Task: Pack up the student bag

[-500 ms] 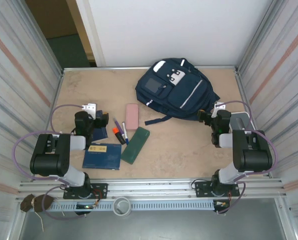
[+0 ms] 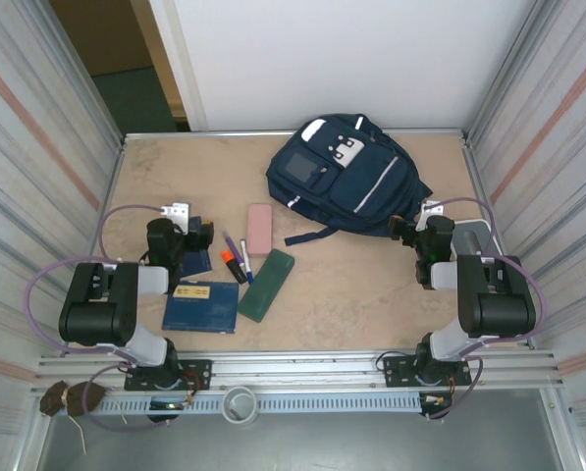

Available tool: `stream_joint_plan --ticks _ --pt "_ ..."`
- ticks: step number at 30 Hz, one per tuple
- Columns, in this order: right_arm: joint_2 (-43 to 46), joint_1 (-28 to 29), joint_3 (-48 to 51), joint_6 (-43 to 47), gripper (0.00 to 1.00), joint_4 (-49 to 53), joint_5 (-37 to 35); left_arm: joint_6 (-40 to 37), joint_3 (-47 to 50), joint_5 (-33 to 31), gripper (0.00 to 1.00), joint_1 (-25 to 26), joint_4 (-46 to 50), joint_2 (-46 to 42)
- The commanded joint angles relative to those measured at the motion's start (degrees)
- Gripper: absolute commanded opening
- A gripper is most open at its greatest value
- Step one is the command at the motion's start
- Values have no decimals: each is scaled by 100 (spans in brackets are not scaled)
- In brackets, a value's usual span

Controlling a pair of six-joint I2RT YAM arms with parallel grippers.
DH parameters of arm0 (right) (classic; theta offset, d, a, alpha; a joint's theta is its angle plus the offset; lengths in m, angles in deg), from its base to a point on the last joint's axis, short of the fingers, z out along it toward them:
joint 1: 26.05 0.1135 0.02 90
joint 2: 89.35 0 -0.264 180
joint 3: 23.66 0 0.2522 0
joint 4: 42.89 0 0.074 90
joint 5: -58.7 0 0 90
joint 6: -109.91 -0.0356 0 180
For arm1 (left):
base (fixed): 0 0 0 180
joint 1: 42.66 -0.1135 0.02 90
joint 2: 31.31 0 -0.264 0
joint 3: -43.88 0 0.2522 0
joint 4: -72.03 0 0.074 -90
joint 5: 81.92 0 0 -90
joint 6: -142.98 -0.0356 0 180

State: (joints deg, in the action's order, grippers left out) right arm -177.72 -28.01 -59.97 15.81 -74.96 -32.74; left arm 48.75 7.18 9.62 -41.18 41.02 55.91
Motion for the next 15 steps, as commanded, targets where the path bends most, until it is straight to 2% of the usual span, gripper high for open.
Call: stream_joint_plan --ticks 1,15 --pt "16 -24 -102 -110 99 22 46 10 -84 39 99 -34 -14 -56" --pt "16 -32 -101 -109 99 38 46 45 -79 170 99 -104 -14 -65"
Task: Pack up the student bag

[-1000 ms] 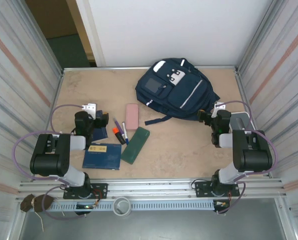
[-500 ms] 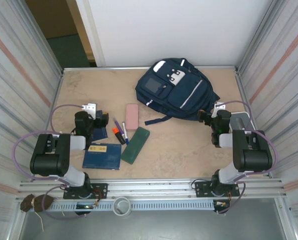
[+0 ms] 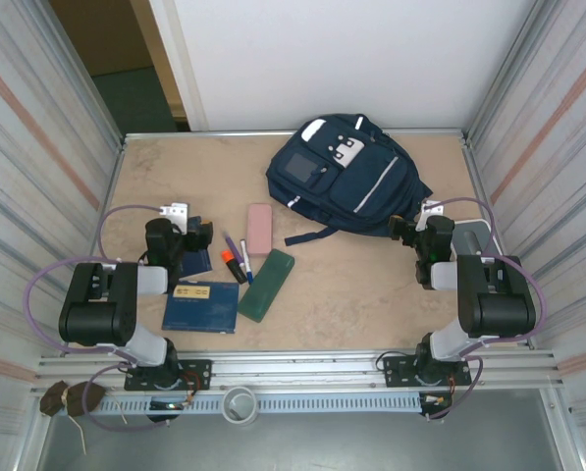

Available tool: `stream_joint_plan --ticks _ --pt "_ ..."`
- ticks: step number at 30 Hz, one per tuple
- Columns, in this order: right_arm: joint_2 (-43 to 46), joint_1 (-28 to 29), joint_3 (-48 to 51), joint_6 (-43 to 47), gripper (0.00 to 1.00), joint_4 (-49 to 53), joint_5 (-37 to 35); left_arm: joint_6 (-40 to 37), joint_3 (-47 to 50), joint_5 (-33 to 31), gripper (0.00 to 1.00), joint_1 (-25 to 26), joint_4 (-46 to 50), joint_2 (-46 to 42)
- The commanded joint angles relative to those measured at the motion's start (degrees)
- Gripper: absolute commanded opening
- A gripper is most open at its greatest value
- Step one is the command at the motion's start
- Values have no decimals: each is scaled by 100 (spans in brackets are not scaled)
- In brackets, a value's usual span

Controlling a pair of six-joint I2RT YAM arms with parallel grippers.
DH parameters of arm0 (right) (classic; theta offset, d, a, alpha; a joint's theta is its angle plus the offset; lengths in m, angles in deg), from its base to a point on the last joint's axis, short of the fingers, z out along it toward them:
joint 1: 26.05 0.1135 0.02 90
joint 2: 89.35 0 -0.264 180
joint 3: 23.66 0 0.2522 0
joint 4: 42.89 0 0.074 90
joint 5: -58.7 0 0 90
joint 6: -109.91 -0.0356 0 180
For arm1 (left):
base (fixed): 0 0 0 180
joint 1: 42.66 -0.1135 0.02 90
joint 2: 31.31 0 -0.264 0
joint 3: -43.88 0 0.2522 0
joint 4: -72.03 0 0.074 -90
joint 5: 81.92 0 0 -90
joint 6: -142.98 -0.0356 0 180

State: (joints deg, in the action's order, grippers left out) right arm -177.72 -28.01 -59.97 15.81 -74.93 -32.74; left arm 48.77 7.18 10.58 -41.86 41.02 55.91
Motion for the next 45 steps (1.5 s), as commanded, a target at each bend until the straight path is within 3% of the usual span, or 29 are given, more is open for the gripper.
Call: stream_joint_plan --ticks 1,5,7,10,13,15,17,19,21,23,26,31,34,37,40,45 --pt "19 -28 -103 -117 99 35 46 43 -79 72 99 -36 -14 -65" --pt "34 -19 -86 -107 99 1 38 72 -70 30 99 -36 -56 -89" --pt "175 139 -61 -47 99 37 -308 116 -117 -289 99 -3 142 -347" --pt "1073 534 -172 141 99 924 -1060 459 -352 -1091 99 38 1415 -1222" --pt "2216 515 -423 -626 99 2079 -1307 1609 -817 -1959 99 0 3026 -2086" --pt "2584 365 -798 -1374 99 2979 -1198 2159 -1061 -1610 99 -43 3795 -2434" --pt "2486 319 -1416 -1669 99 4015 -1029 2696 -1091 -890 99 26 3838 -2647" --pt "1977 278 -2190 -1794 99 5022 -721 3120 -1115 -298 99 213 3614 -2655" --pt "1213 193 -3097 -1811 100 6019 -257 3341 -1350 -161 99 644 3681 -2482" --pt "415 -62 -3894 -1857 93 6799 -49 3342 -1802 -239 99 1235 4079 -2110" --pt "-522 -592 -4560 -2005 86 7008 1081 3300 -2460 -155 99 1979 4564 -1453" --pt "-2178 -657 -6083 -1902 67 7679 1693 3312 -3208 320 99 2713 4843 -450" --pt "-2635 -618 -6337 -1947 51 7513 2107 3355 -3481 523 99 2948 4961 -52" --pt "-2720 -578 -6385 -1955 23 7485 2327 3446 -3697 838 97 3078 4928 265" --pt "-2312 -618 -5957 -1998 6 7357 2228 3502 -4048 1125 96 3186 4910 639" --pt "-1291 -644 -4739 -2260 0 6837 2520 3495 -5233 1727 93 3277 5192 1841"
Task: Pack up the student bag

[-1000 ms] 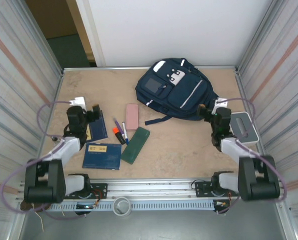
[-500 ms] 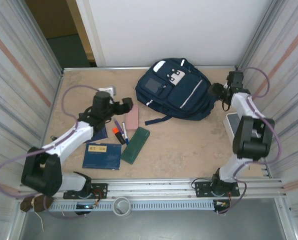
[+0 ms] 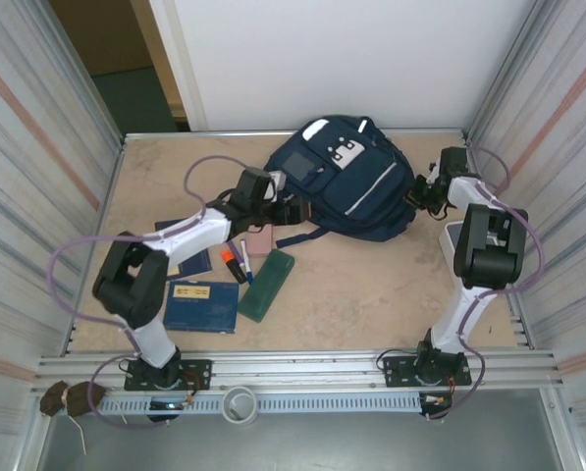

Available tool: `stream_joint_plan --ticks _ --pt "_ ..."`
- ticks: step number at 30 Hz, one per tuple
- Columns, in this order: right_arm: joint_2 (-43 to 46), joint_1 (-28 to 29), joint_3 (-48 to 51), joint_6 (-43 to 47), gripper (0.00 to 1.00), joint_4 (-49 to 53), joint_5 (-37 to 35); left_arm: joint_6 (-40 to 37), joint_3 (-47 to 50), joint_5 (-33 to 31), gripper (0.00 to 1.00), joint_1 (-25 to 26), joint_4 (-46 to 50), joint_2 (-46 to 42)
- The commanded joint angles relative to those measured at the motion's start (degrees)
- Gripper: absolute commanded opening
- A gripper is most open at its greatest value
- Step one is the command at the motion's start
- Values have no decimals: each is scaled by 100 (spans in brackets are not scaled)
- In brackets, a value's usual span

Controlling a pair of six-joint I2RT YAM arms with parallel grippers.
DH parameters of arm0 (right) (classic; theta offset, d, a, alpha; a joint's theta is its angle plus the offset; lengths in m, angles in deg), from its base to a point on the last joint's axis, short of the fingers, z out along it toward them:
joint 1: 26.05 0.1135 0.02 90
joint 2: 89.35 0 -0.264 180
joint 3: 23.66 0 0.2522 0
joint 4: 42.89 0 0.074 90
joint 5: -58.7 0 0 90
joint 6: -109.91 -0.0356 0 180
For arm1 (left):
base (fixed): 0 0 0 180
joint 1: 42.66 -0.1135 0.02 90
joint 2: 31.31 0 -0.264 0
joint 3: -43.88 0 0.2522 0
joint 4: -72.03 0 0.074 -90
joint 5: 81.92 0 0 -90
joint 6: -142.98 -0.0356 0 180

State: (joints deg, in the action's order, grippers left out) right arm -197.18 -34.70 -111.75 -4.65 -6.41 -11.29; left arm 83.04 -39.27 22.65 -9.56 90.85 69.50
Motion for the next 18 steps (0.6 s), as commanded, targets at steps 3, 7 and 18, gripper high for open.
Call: stream_joint_plan --ticks 3,7,18 --pt "1210 71 1093 -457 0 -315 465 10 -1524 720 91 95 513 1341" --pt "1909 242 1849 -774 0 -655 337 -93 -2684 870 88 150 1044 2408" --pt "3052 1553 2760 -1237 1 -1205 -224 -600 -6229 1540 87 148 2482 4448"
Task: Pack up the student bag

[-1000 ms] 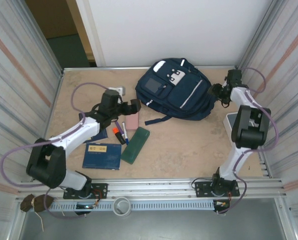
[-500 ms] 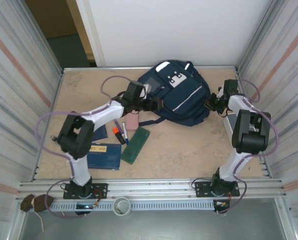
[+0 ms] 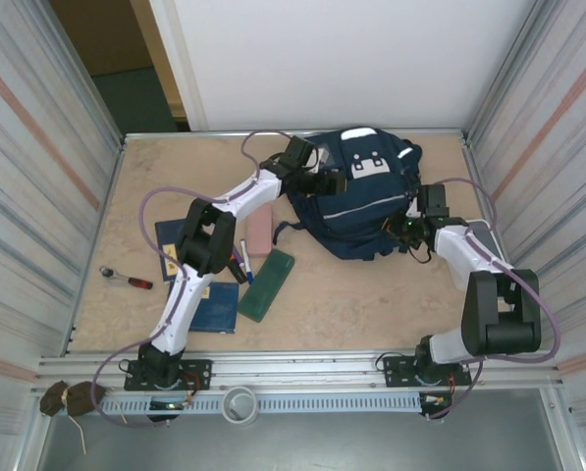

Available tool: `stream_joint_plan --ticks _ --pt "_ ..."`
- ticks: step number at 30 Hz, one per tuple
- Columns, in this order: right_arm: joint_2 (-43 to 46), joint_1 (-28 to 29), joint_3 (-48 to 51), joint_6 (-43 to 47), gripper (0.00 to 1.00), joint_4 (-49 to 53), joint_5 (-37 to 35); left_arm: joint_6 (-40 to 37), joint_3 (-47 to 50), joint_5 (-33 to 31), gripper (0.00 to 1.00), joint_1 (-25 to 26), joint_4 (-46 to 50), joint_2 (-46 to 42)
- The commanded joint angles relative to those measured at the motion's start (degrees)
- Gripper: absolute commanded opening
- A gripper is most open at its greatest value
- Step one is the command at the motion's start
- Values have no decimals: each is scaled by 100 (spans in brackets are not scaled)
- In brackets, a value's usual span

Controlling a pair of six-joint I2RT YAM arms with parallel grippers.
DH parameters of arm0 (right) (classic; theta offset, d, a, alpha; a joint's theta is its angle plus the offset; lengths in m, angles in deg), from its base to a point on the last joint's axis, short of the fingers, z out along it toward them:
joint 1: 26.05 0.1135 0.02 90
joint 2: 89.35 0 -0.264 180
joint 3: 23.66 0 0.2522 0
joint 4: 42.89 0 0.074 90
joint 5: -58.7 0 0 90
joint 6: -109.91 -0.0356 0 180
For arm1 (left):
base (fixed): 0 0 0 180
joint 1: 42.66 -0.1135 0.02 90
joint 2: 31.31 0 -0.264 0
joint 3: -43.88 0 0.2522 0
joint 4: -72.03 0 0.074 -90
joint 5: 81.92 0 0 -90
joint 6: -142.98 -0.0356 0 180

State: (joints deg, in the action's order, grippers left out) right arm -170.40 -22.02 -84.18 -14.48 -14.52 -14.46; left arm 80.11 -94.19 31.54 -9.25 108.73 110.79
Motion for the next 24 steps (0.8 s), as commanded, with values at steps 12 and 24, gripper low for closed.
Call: stream_joint_plan --ticks 12,24 --pt "595 1984 -413 -1138 8 -1176 -229 -1065 856 -81 91 -569 790 -1896" --pt "253 -129 -848 41 64 556 126 -86 5703 -670 91 -476 -729 -5160"
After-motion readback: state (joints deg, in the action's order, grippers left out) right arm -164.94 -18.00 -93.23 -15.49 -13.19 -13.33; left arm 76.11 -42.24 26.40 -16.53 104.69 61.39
